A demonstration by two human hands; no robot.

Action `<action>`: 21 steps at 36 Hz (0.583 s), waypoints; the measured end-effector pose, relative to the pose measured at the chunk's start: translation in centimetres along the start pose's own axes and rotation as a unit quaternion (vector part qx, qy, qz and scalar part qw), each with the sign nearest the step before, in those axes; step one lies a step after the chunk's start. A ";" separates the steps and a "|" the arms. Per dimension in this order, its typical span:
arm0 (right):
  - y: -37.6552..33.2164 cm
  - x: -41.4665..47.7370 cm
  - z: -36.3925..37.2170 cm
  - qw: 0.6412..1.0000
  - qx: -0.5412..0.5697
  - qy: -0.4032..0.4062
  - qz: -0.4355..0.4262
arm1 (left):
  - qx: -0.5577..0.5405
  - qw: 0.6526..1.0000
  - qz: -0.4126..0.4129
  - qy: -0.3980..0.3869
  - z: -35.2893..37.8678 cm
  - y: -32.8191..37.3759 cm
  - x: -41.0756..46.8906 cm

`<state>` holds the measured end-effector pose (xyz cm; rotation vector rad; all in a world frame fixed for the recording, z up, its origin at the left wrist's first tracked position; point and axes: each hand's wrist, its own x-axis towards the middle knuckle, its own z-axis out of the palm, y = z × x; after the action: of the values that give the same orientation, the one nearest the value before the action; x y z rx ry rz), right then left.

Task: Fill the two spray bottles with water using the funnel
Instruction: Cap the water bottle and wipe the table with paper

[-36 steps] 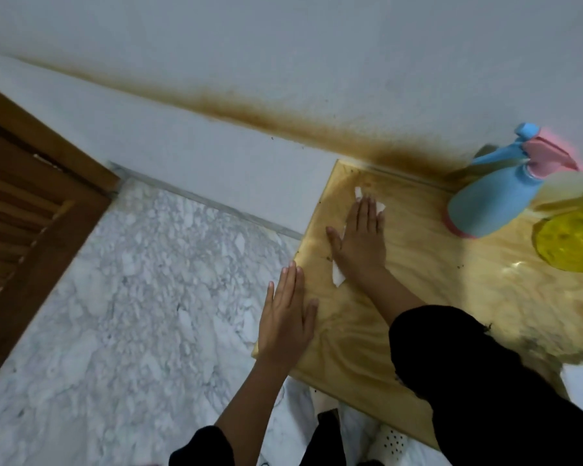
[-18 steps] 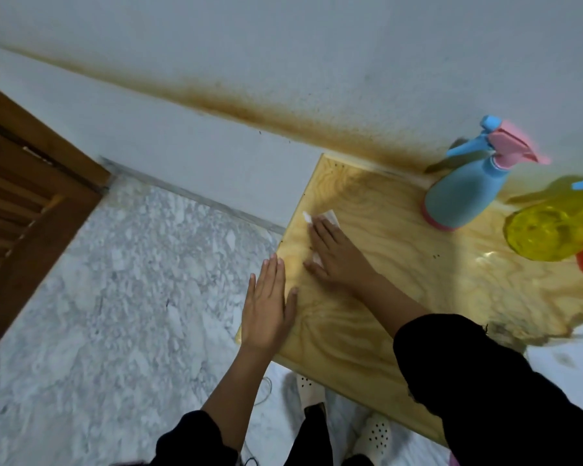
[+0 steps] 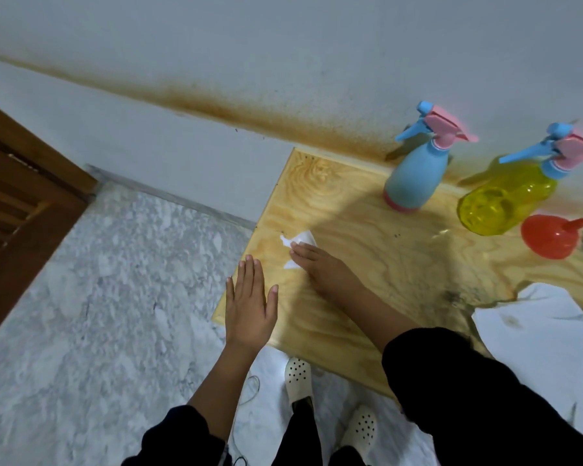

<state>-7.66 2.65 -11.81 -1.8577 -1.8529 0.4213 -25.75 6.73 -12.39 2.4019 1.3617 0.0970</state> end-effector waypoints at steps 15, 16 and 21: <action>-1.1 -6.1 -0.1 0.999 0.036 0.029 0.019 | -0.006 0.999 -0.031 -0.005 0.1 1.0 -0.6; -1.0 -6.5 0.0 0.999 0.041 0.020 0.025 | -0.009 0.999 -0.034 -0.004 0.1 1.1 -0.7; -0.7 -8.5 -0.6 0.994 0.102 0.007 0.037 | -0.019 0.999 -0.041 -0.009 0.1 1.8 -1.1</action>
<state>-8.22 -5.92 -11.97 -1.7893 -1.6693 0.5987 -24.87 5.02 -11.69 2.3072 1.4344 0.0805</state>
